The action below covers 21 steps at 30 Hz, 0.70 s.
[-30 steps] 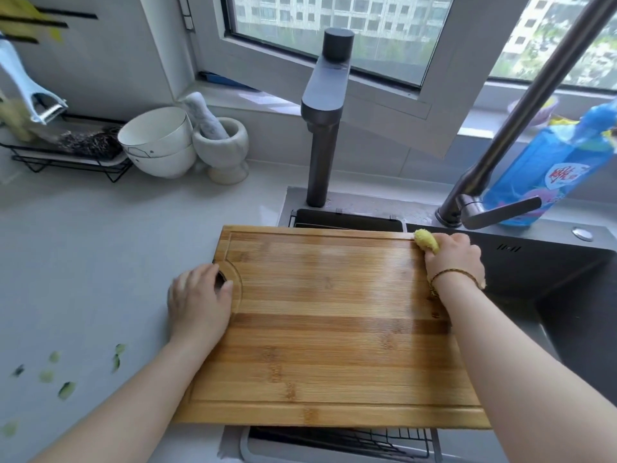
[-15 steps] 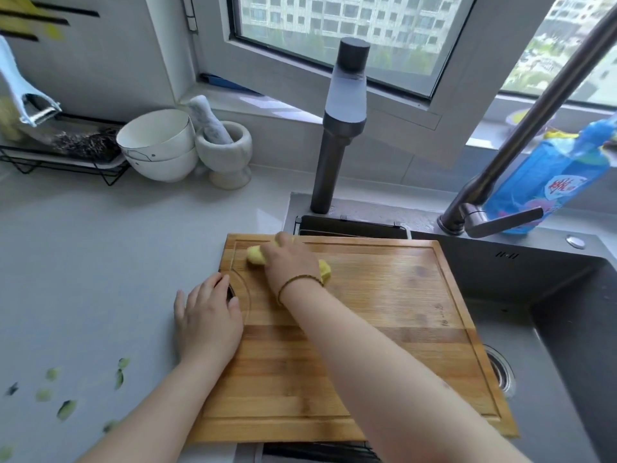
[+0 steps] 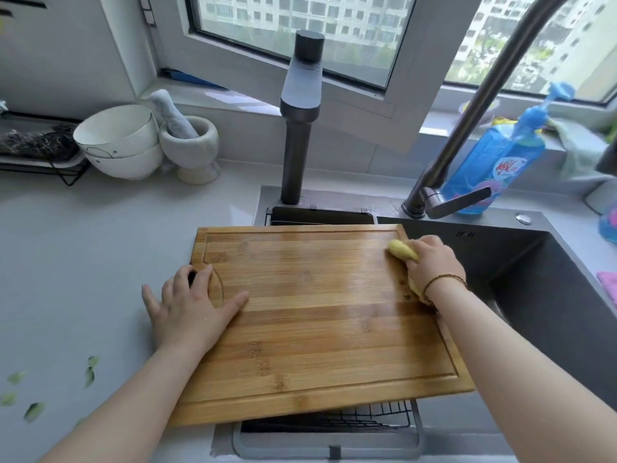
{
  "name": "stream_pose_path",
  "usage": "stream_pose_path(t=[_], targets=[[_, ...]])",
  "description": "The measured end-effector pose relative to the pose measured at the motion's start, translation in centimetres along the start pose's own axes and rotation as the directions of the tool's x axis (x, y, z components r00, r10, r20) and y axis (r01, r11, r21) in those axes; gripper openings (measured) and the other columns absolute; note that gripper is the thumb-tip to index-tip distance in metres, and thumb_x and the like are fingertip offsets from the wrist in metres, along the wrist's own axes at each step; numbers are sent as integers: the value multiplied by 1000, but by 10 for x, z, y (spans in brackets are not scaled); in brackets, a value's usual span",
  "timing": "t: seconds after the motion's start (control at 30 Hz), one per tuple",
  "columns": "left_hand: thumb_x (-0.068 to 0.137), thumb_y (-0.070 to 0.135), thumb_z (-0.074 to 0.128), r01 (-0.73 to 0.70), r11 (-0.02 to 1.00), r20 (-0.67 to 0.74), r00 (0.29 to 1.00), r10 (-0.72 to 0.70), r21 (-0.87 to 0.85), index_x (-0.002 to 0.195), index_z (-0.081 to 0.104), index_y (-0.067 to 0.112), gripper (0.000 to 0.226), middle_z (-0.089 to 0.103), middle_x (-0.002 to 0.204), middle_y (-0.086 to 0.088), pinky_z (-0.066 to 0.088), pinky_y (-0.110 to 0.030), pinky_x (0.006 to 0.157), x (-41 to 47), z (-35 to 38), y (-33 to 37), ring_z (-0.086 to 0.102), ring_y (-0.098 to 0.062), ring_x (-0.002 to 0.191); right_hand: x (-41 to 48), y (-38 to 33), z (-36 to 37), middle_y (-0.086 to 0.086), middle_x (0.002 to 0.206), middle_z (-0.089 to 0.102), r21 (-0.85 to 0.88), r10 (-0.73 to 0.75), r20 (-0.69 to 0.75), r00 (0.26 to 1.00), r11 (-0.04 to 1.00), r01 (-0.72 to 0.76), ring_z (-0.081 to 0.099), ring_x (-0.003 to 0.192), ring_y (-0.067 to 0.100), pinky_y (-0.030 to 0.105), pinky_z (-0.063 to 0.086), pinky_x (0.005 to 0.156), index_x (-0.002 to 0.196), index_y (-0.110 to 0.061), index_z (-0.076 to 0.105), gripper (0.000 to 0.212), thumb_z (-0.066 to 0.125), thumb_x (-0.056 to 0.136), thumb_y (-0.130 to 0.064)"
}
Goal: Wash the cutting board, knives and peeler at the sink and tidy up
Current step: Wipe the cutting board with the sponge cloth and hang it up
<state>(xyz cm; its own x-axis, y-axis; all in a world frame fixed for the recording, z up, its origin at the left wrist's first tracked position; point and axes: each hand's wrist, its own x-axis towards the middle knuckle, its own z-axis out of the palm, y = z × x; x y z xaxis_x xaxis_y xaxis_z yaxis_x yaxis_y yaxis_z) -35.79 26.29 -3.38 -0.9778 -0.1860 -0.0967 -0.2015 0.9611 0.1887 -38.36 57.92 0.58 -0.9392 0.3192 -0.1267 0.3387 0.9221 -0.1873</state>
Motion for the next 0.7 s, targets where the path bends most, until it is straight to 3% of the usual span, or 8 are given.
stream_pose_path(t=[0.17, 0.33, 0.43, 0.53, 0.6, 0.7], targets=[[79, 72, 33, 5, 1000, -7, 1000, -5, 8, 143, 26, 27, 79, 22, 150, -3, 1, -48, 114, -2, 0, 2, 19, -24, 139, -64, 26, 11, -1, 137, 35, -4, -23, -16, 1000, 1000, 23, 41, 116, 22, 33, 44, 88, 130, -33, 45, 35, 42, 95, -32], [80, 71, 34, 2, 1000, -24, 1000, -1, 19, 142, 29, 26, 78, 24, 149, -5, 3, -47, 113, -1, 1, 2, 21, -25, 138, -119, 50, 17, -2, 137, 38, -4, -59, 23, 998, 998, 59, 42, 117, 20, 27, 38, 96, 129, -32, 48, 35, 44, 94, -31], [80, 71, 33, -6, 1000, -23, 1000, 7, 31, 143, 28, 26, 78, 24, 149, -5, 3, -47, 113, -2, 2, 2, 21, -25, 138, -129, 61, 10, -2, 119, 49, 230, -10, 23, 1000, 973, 5, 49, 105, 18, 28, 42, 89, 120, -25, 58, 30, 52, 91, -27], [81, 72, 30, -13, 998, -2, 1000, 14, 54, 143, 27, 26, 77, 24, 150, -5, 2, -49, 113, -2, -1, 2, 20, -25, 138, -129, 61, -4, -3, 92, 54, 513, 95, -89, 991, 858, -35, 50, 85, 18, 25, 40, 70, 107, -18, 53, 20, 57, 88, -21], [82, 71, 28, -19, 996, 9, 1000, 19, 82, 143, 26, 27, 75, 24, 150, -3, -1, -51, 112, -3, -6, 4, 17, -22, 140, -127, 52, -11, -6, 81, 50, 628, 112, -146, 983, 778, 4, 49, 74, 15, 21, 38, 59, 94, -15, 46, 15, 59, 87, -16], [88, 59, 36, -90, 996, -36, 995, 90, 12, 140, 33, 24, 63, 28, 149, -1, -4, -47, 113, -10, -15, 12, 16, -20, 140, -123, 27, -18, -5, 76, 50, 703, 40, -191, 981, 703, 109, 49, 69, 8, 17, 38, 57, 77, -23, 44, 21, 60, 85, -11]])
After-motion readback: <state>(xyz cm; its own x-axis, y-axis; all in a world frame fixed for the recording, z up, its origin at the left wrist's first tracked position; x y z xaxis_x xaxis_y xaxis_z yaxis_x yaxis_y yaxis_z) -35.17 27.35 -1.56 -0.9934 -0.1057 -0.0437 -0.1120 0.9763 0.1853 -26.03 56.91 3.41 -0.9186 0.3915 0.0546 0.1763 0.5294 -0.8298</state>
